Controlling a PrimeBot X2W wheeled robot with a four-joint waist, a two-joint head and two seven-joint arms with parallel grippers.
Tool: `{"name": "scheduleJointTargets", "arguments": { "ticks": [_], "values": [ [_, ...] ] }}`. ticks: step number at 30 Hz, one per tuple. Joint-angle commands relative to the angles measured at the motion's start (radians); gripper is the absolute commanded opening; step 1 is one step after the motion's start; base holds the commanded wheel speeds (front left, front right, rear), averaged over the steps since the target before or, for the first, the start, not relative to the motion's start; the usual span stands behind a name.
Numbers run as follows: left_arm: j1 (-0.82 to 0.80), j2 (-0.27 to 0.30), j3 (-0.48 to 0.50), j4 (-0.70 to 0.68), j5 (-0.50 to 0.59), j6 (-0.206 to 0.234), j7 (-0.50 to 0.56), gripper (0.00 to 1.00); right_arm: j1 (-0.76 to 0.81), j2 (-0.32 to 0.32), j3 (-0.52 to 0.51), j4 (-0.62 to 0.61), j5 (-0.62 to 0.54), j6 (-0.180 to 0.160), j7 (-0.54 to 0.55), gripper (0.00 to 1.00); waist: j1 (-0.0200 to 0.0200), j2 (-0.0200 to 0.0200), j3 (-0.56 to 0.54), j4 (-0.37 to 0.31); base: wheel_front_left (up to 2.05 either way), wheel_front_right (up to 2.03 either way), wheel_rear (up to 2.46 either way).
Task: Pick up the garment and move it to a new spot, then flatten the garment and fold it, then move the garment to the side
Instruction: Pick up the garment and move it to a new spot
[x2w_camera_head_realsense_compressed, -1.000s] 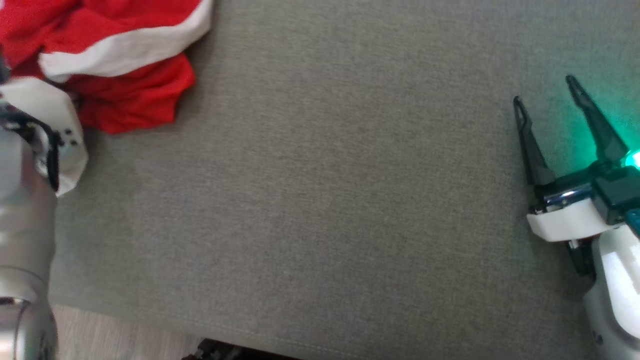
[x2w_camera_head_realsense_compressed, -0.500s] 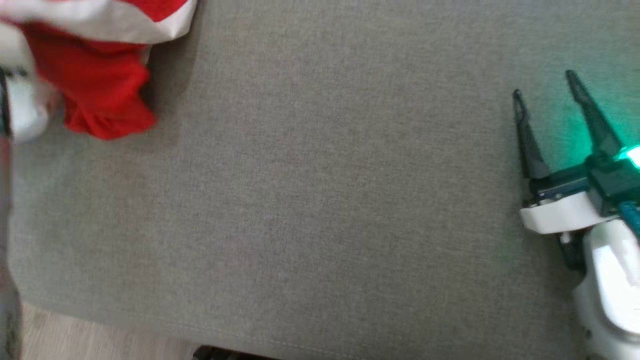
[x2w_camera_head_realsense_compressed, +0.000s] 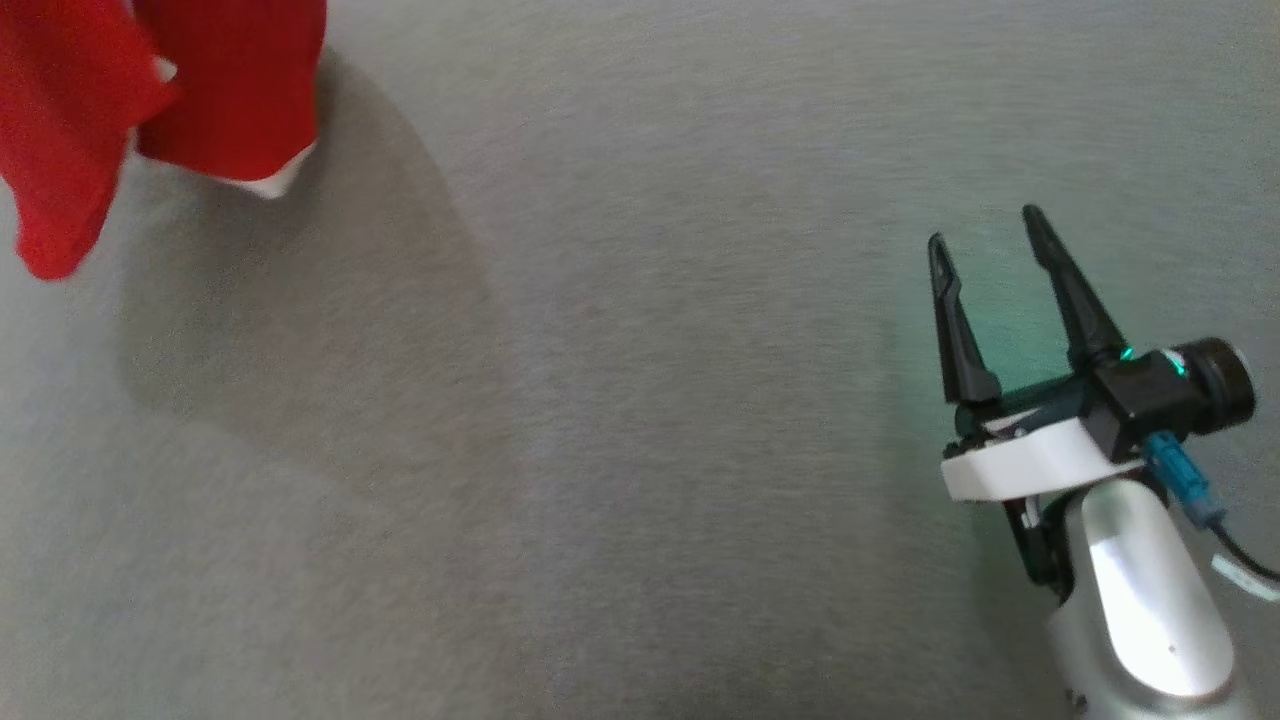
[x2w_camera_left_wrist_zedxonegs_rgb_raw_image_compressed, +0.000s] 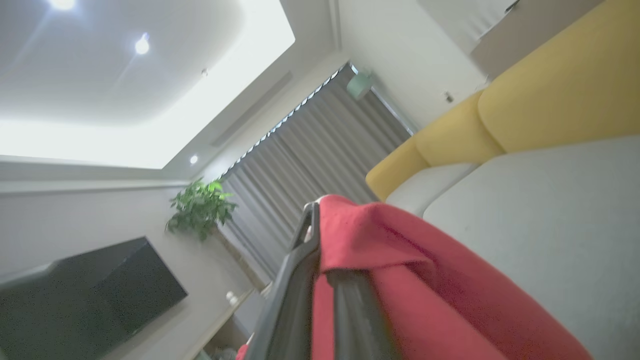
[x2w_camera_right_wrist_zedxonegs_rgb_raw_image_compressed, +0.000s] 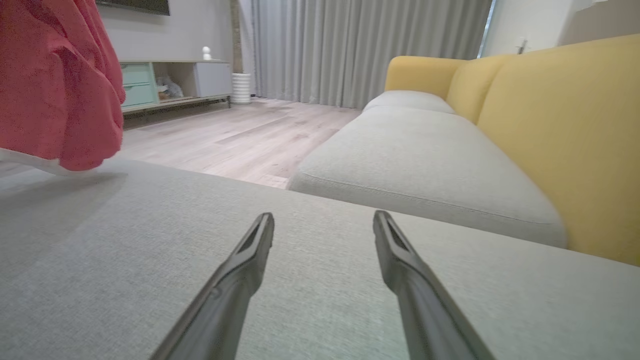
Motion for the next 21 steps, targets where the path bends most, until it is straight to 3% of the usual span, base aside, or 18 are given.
{"name": "scheduleJointTargets", "arguments": {
  "ticks": [1,11,16,21],
  "values": [
    [-0.065,0.054,0.018,-0.058,0.001,-0.004,0.007,0.0,0.006,0.013,0.022,-0.027,0.009,0.007,0.0,1.0,0.0001,0.0,-0.067,-0.096,0.0,0.0,0.0],
    [-0.117,-0.045,-0.094,-0.245,-0.075,-0.049,0.11,0.0,0.028,0.023,0.069,-0.059,0.119,0.007,0.0,1.0,0.0001,0.0,-0.115,-0.332,0.0,0.0,0.0],
    [-0.094,-0.126,-0.192,-0.243,-0.12,-0.055,0.127,0.0,0.039,0.023,0.083,-0.076,0.155,0.007,0.0,1.0,0.0001,0.0,-0.107,-0.386,0.0,0.0,0.0],
    [0.052,-0.184,-0.32,-0.232,-0.164,-0.057,0.1,0.0,0.048,0.023,0.082,-0.09,0.176,0.007,0.0,1.0,0.0001,0.0,-0.082,-0.397,0.0,0.0,0.0]
  ]
}}
